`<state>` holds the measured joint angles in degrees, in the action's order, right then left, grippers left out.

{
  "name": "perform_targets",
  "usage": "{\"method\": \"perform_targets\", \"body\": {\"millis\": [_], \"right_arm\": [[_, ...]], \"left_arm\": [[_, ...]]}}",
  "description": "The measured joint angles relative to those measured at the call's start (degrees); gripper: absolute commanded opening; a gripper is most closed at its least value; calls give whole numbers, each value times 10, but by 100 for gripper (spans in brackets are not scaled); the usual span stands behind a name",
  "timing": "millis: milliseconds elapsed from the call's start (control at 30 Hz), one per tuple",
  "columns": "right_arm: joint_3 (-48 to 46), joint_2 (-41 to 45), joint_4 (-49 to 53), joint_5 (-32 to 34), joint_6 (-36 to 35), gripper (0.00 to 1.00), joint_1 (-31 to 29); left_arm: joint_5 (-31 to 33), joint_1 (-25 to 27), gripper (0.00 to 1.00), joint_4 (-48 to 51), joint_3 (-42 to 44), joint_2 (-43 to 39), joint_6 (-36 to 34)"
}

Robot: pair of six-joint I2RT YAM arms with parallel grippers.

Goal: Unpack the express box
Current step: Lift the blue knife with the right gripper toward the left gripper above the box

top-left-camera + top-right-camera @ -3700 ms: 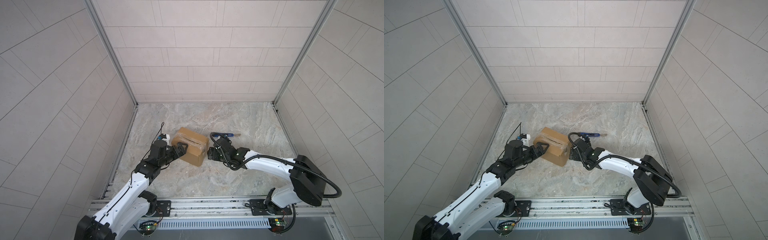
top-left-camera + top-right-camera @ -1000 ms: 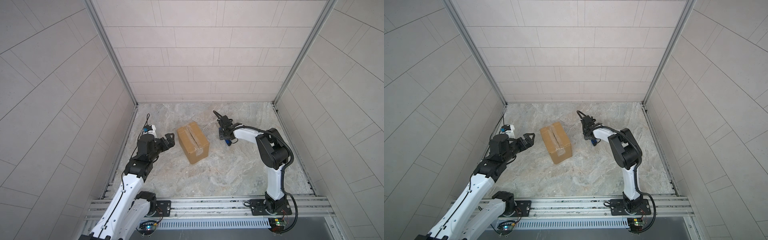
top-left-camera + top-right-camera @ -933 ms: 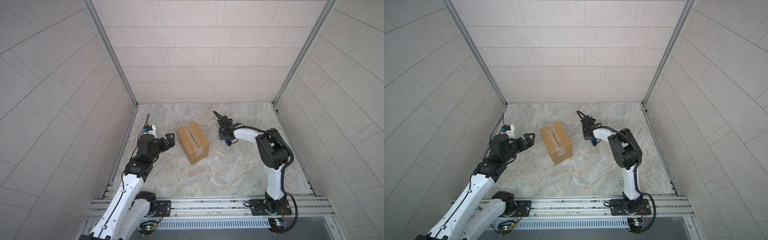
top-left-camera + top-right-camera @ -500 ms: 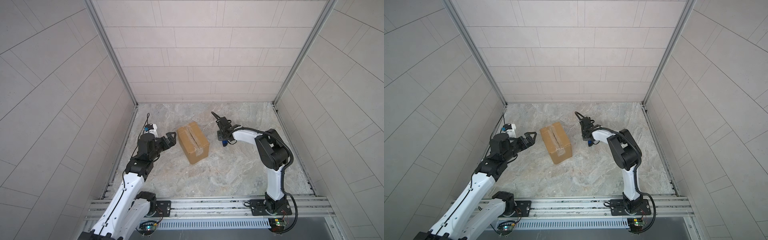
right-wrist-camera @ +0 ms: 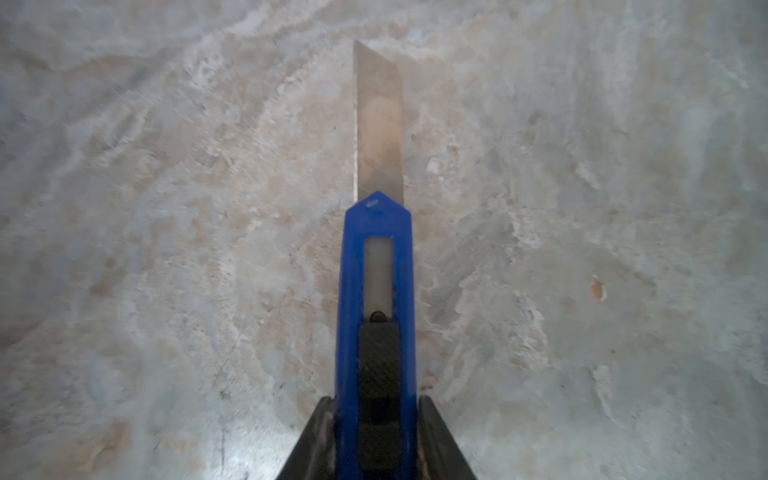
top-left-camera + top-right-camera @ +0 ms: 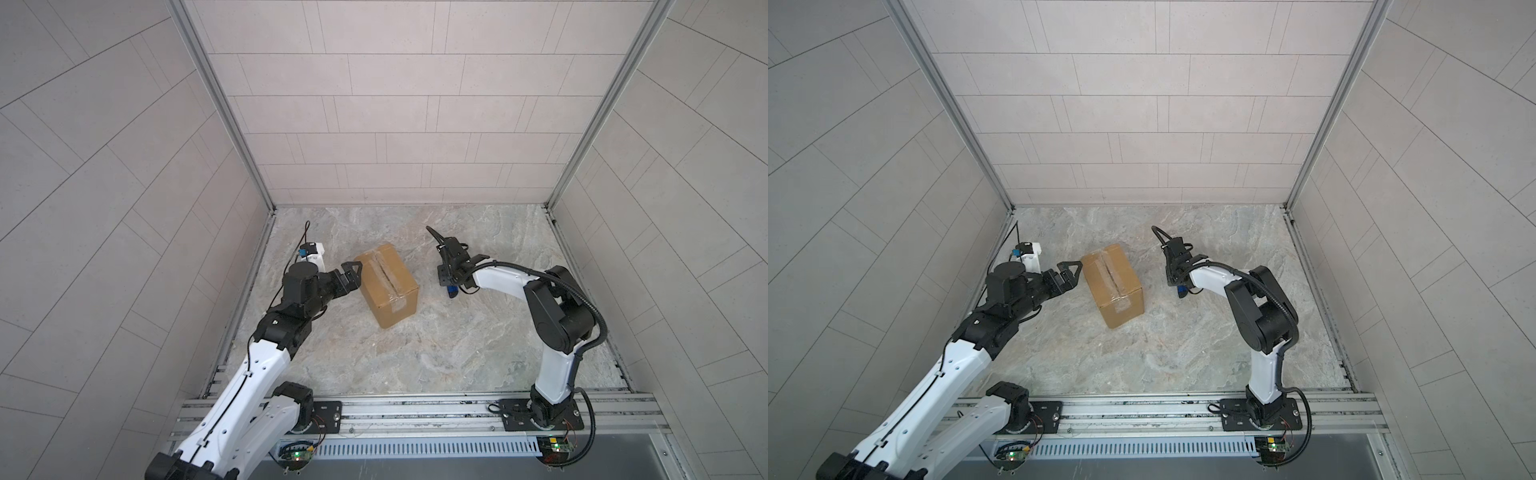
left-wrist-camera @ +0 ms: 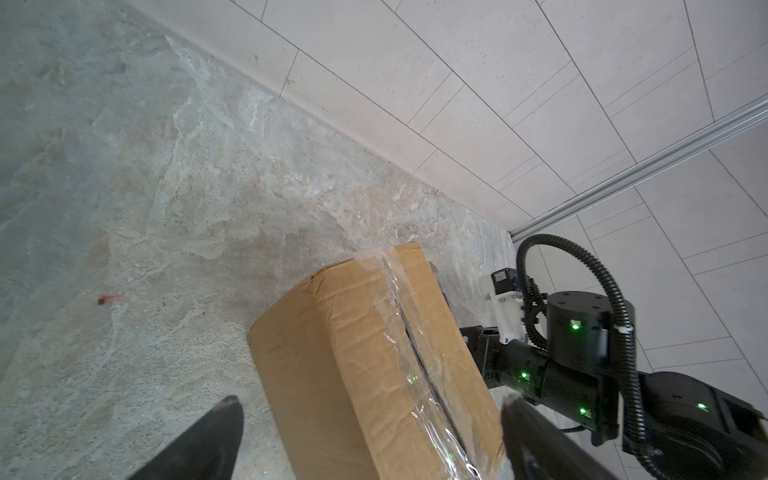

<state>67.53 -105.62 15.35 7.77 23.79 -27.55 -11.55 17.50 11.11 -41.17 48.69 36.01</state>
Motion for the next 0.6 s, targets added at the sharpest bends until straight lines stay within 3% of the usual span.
{"method": "perform_targets", "body": {"millis": [300,467,533,600], "right_arm": [[-9,197,40,9,-9,26,-29],[-25,306,44,32,-31,26,-89],[-32,331,44,40,-33,26,-113],[-31,344,46,42,-34,26,-134]], "left_arm": [[35,81,93,55,-124,78,-53],[37,127,88,59,-169,129,-61],[33,142,81,51,-179,147,-62],[26,155,80,41,-185,160,-61]]}}
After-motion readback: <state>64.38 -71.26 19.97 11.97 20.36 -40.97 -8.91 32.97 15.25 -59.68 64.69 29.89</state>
